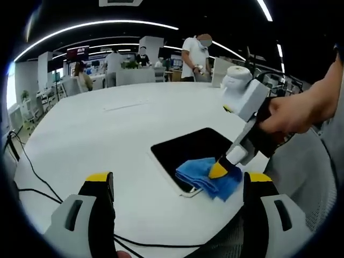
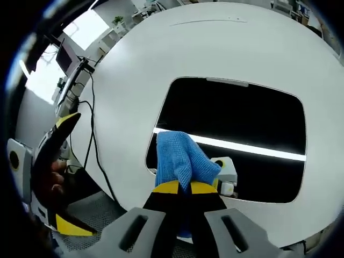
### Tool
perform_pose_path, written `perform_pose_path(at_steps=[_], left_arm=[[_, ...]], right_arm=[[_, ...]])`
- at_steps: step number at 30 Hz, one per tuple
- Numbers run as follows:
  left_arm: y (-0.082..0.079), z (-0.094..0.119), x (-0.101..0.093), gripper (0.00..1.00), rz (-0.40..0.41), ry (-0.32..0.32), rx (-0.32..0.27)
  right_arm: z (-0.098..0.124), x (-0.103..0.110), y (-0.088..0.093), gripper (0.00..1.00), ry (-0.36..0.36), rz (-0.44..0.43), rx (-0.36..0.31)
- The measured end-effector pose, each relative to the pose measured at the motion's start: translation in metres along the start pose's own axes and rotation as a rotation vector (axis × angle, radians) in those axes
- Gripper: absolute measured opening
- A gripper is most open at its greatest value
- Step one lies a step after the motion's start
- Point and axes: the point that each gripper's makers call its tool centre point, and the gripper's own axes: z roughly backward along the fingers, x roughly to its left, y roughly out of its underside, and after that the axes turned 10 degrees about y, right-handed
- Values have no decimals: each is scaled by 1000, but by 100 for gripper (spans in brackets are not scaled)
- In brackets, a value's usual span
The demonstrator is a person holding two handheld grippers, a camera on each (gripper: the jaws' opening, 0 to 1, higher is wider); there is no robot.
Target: Wipe the mirror surface with the cleaning cloth until all visible marks leave the cleaned area.
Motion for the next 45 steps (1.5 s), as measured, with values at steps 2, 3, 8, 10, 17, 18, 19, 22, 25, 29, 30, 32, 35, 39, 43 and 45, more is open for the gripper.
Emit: perform_pose_path(at_steps=[2,3,8,10,17,18,19,22,25,29,30,32,35,39,43,45], left_arm=[[1,0,0,99,-3,-5,2],[2,0,2,99,-8,-11,5],[9,-1,2,99,-38,-19,27],[8,0,5,99,-29,-26,15],[10,-1,7,99,6,-26,7],[10,0,8,99,4,-29,3],[10,0,8,99,1,-31,4],[11,-1,7,99,-1,-25,8],[13,-3,4,99,0,-8,20],[15,-3,5,99,-4,-6,30],[16,-3,6,99,-4,-9,33],[17,-3,6,99,0,-9,36],[17,-3,5,99,0,-10,37],[18,-2,6,99,5,-16,41],[16,-2,6,99,-9,-20,37],[17,-2,5,99,-2,-18,40]], right_arm=[[3,-3,1,0,-10,-9,0],[2,-6,1,0,-17,-26,-1],[3,-13,2,0,-27,-41,-8],[3,-15,2,0,-25,-42,-9],[1,-24,1,0,-32,-58,-10],[1,-25,1,0,-33,-61,-11],[1,-27,1,0,-32,-61,-12],[1,-31,0,0,-30,-60,-13],[2,-35,0,0,-27,-63,-11],[2,-36,0,0,-28,-72,-7],[2,-36,0,0,-27,-71,-6],[1,-36,0,0,-25,-65,-8],[3,-36,0,0,-29,-68,-6],[2,-38,-5,0,-24,-80,-13],[-1,-42,-15,0,-22,-79,-18],[-3,-42,-19,0,-19,-68,-22]])
